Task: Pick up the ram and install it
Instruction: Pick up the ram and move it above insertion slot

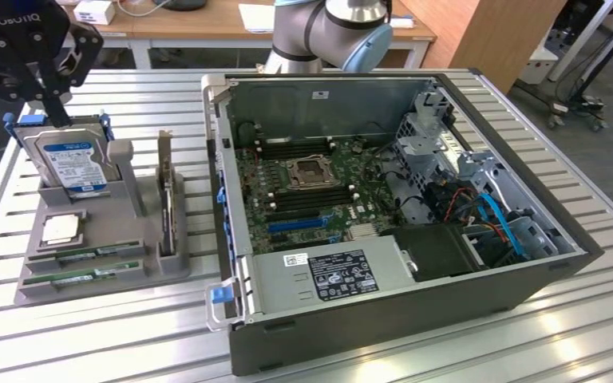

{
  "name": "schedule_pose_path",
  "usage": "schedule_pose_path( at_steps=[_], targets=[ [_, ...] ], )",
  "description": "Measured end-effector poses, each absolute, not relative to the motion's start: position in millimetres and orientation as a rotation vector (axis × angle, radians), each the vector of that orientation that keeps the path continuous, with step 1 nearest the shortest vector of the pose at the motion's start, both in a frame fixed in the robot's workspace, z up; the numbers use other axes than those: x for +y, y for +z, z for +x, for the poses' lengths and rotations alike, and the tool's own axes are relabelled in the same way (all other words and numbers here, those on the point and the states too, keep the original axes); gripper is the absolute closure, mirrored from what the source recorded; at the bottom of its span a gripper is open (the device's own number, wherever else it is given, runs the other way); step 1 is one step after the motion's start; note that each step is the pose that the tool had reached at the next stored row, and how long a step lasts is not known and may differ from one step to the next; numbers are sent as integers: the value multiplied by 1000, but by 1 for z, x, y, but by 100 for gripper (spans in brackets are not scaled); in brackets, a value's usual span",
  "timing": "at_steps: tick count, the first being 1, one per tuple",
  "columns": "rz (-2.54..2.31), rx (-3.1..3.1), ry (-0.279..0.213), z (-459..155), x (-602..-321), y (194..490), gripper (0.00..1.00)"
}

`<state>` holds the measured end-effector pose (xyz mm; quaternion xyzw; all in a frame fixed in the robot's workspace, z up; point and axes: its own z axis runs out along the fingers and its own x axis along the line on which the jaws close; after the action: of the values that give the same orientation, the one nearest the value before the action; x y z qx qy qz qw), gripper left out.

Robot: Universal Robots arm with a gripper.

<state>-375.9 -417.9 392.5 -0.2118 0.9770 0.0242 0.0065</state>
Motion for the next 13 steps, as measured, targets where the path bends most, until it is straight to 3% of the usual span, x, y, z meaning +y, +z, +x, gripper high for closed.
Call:
schedule_pose_path(
  at_steps=[13],
  targets=[
    [-1019, 2964, 76, -376, -418, 392, 90]
  ],
)
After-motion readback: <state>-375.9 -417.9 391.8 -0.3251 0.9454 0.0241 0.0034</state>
